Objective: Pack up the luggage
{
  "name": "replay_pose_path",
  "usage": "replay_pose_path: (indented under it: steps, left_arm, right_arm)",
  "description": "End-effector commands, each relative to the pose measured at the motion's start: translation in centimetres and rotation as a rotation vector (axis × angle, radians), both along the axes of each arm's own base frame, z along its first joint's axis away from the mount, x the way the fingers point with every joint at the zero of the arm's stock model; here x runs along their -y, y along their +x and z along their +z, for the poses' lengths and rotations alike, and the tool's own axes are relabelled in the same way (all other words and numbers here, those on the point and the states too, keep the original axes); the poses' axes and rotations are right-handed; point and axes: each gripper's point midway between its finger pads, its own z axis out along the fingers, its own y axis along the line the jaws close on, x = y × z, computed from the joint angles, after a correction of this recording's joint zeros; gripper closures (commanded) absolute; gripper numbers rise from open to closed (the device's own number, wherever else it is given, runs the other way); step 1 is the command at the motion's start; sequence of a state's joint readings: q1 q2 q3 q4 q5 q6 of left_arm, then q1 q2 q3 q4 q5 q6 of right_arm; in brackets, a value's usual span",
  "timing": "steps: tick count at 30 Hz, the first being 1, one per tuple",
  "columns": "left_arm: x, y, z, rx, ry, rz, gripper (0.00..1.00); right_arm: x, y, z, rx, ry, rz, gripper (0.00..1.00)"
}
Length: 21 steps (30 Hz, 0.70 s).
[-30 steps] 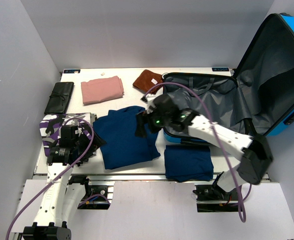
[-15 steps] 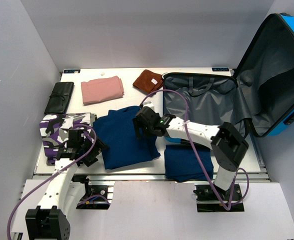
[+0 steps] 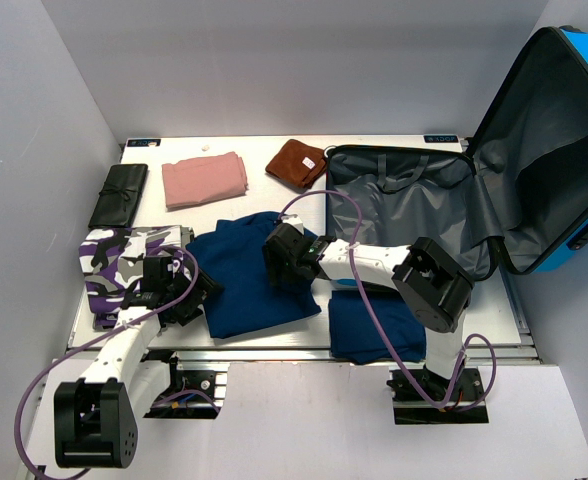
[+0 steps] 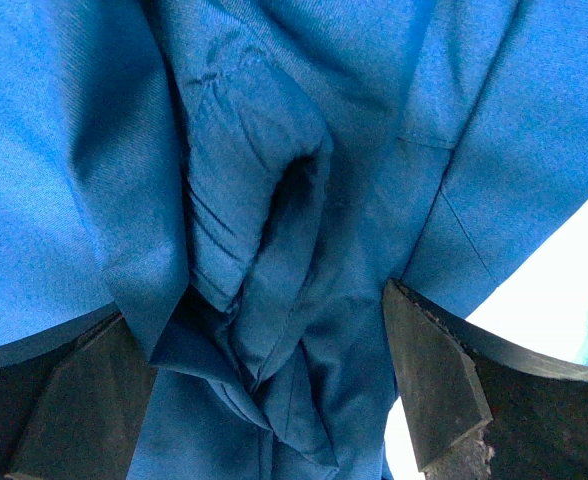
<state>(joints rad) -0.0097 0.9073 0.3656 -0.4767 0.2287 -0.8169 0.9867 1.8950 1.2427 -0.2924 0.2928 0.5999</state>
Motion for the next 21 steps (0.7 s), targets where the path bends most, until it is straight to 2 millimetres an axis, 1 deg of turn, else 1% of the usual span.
replay_pose_path:
  steps: [1, 3, 4, 5, 6, 7, 8, 9, 10, 11, 12, 13, 14, 16, 17, 19, 20, 21]
  left_arm:
    - [-0.1, 0.3, -1.2, 0.003, 0.016, -0.017, 0.02]
    - [-0.2, 0.5, -1.6, -0.011, 0.025, -0.019, 0.02]
    - [-0.2, 0.5, -1.7, -0.014, 0.027, -0.023, 0.02]
    - [-0.2, 0.5, -1.9, -0.015, 0.029, -0.025, 0.02]
    - [-0.1, 0.5, -2.0, -0.018, 0.024, -0.032, 0.03]
    - [-0.1, 0.3, -2.3, -0.032, 0.023, -0.036, 0.05]
    - [0.0, 0.4, -2.4, -0.029, 0.020, -0.040, 0.06]
    - [0.1, 0.3, -2.5, -0.031, 0.016, -0.047, 0.08]
    - [0.2, 0.1, -2.7, -0.037, 0.014, -0.056, 0.11]
    - [0.3, 0.3, -2.6, -0.028, 0.013, -0.061, 0.13]
    - [0.3, 0.2, -2.8, -0.032, 0.011, -0.066, 0.15]
    - [0.4, 0.1, -2.8, -0.030, 0.009, -0.077, 0.17]
    - [0.5, 0.1, -2.8, -0.025, 0.009, -0.085, 0.19]
    - [0.7, 0.1, -2.7, -0.016, 0.003, -0.106, 0.23]
    - [0.8, 0.1, -2.6, -0.010, -0.002, -0.113, 0.26]
    - [1.0, 0.2, -2.2, 0.006, -0.004, -0.137, 0.31]
    - [1.1, 0.3, -1.9, 0.020, -0.006, -0.144, 0.41]
    - [1.2, 0.5, -1.6, 0.034, -0.008, -0.151, 0.49]
  right_arm:
    - [0.3, -0.2, -2.3, -0.034, -0.020, -0.019, 0.11]
    - [0.4, -0.6, -3.0, -0.058, -0.013, -0.013, 0.11]
    - [0.8, -0.9, -3.6, -0.069, -0.018, -0.009, 0.11]
    - [0.8, -1.0, -3.8, -0.075, -0.016, 0.006, 0.15]
    - [0.4, -1.1, -3.8, -0.082, 0.015, 0.025, 0.18]
    - [0.7, -1.4, -4.3, -0.091, 0.018, 0.036, 0.21]
    - [0.3, -1.6, -4.2, -0.091, 0.040, 0.063, 0.29]
    - [-0.1, -2.1, -4.1, -0.105, 0.067, 0.106, 0.33]
    - [-0.4, -2.0, -4.0, -0.096, 0.102, 0.134, 0.36]
    - [-1.0, -2.3, -3.7, -0.101, 0.126, 0.172, 0.45]
    - [-1.6, -3.1, -3.5, -0.125, 0.156, 0.245, 0.48]
    - [-2.1, -3.2, -3.3, -0.115, 0.169, 0.283, 0.52]
    - [-2.3, -3.3, -3.1, -0.118, 0.175, 0.307, 0.65]
    - [-2.8, -4.0, -2.9, -0.128, 0.196, 0.364, 0.77]
    - [-2.8, -4.1, -2.8, -0.132, 0.203, 0.370, 0.89]
    - [-3.4, -4.2, -2.2, -0.116, 0.239, 0.402, 0.98]
    - [-3.6, -4.2, -1.7, -0.110, 0.249, 0.406, 1.00]
    - [-3.8, -4.2, -1.3, -0.106, 0.260, 0.413, 1.00]
